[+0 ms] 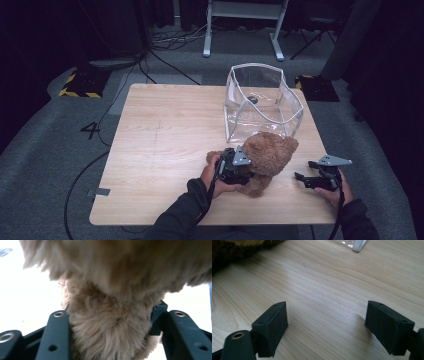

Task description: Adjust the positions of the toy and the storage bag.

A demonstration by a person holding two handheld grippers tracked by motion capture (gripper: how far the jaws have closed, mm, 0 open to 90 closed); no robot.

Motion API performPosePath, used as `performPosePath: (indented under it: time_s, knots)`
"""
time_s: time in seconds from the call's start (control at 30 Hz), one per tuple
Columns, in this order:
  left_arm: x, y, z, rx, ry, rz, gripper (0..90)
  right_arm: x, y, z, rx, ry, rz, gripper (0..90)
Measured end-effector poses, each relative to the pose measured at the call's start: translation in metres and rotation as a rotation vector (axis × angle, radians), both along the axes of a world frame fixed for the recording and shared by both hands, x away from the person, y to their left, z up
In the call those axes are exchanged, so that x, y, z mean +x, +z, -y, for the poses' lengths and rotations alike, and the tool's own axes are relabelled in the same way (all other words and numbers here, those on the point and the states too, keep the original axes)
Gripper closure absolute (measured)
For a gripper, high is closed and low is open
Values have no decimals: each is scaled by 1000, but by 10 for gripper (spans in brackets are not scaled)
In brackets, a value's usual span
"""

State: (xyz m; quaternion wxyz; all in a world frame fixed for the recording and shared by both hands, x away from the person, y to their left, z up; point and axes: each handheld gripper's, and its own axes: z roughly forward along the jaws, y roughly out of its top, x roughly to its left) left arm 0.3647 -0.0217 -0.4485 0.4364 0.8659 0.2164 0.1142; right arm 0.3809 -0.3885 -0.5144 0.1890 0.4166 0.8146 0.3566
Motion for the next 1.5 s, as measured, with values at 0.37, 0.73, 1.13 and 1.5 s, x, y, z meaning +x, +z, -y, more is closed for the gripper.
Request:
performPosePath:
  time_s: [0.37,0.73,1.13,1.5]
  knots:
    - [-1,-1,-72,-34,116,-23,505,0,2,1,-7,30,-3,239]
    - [-9,-6,-127,-91,207,-57,503,0,27,-7,4,77,74,299]
    - [-15,-10,-174,-113,308,-59,493,6,102,-36,40,138,247,342]
    - [-23,-14,-215,-139,382,-56,494,17,148,-75,33,204,326,354]
